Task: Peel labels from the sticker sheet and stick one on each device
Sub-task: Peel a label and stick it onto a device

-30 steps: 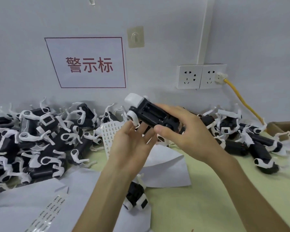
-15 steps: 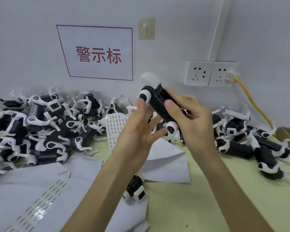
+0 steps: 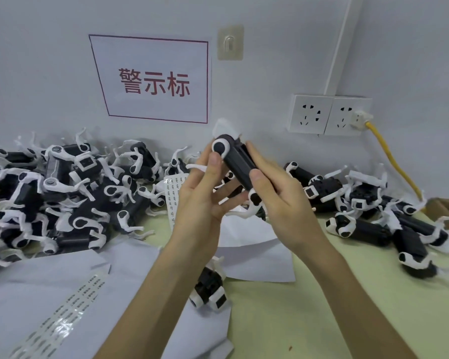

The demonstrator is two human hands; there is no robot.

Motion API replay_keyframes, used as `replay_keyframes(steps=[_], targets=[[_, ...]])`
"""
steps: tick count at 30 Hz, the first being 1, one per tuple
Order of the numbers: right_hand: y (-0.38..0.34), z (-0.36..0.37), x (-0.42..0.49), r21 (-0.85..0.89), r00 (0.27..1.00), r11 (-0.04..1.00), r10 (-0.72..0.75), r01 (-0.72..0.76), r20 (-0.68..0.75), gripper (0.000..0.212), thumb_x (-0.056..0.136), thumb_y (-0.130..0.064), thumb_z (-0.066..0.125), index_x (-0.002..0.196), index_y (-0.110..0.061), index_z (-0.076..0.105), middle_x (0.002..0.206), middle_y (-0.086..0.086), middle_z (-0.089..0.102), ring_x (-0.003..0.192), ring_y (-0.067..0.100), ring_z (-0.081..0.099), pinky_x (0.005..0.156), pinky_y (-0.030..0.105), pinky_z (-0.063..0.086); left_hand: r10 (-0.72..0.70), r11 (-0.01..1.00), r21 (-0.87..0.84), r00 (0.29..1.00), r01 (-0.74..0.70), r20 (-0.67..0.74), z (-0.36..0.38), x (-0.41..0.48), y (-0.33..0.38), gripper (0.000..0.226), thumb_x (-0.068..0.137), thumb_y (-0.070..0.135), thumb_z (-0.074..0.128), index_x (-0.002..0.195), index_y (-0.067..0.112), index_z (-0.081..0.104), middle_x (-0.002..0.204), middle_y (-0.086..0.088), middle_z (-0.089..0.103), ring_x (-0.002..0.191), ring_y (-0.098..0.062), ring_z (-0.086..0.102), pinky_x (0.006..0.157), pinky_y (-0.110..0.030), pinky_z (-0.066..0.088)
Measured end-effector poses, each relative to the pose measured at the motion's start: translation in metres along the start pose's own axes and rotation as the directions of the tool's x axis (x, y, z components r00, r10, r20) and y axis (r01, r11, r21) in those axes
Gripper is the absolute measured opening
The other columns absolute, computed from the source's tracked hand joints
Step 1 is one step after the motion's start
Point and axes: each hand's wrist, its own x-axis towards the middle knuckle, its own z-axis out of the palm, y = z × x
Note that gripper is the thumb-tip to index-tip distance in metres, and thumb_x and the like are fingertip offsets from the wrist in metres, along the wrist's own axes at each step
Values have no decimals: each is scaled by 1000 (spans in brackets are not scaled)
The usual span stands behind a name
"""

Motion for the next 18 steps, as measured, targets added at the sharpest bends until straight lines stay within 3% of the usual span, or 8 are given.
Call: replay_keyframes(steps=[4,7,9,12,15,18], targets=[[-3,-13,0,125,997,991,-59,54,40,39,101,-21,55,140,-24,59,148,-9,54,135,0,50,97,15,47,-101,991,-98,991,93,-84,0,-1,4,46,102,50,48,132,21,66,127,-5,72,114,-26,71,85,-34,62],[-3,-20,-2,13,989,998,-61,60,132,48,89,-39,69,137,-40,61,155,-23,42,139,1,45,97,26,53,-177,961,-235,976,144,-125,-6,0,9,41,100,58,46,101,37,82,115,3,76,101,-17,76,71,-30,62],[-4,-13,-3,-34,989,998,-41,46,139,56,86,-45,71,140,-44,56,156,-27,37,142,0,40,100,28,52,-174,961,-237,977,140,-127,-6,-1,11,43,101,60,42,97,44,81,112,6,77,98,-14,76,70,-28,61],[-3,4,-5,-20,996,1000,-19,21,90,63,92,-33,69,151,-36,45,158,-17,39,145,-1,35,116,35,39,-184,978,-116,979,173,-85,6,-3,4,47,105,56,37,119,33,75,123,1,74,111,-15,72,82,-29,60],[-3,9,-5,1,1000,1000,-18,18,0,53,99,-10,62,150,-20,49,157,-5,45,146,3,36,122,38,32,-142,988,-60,989,139,-51,13,-5,-7,44,103,44,47,142,25,56,131,5,69,122,-10,65,97,-34,55],[-3,9,-7,-16,997,997,-70,70,-24,42,95,-6,66,136,-14,64,150,-6,53,142,6,44,118,36,37,-125,985,-125,989,115,-80,7,-2,-5,44,101,32,54,143,18,53,121,4,72,109,-10,70,84,-30,58]])
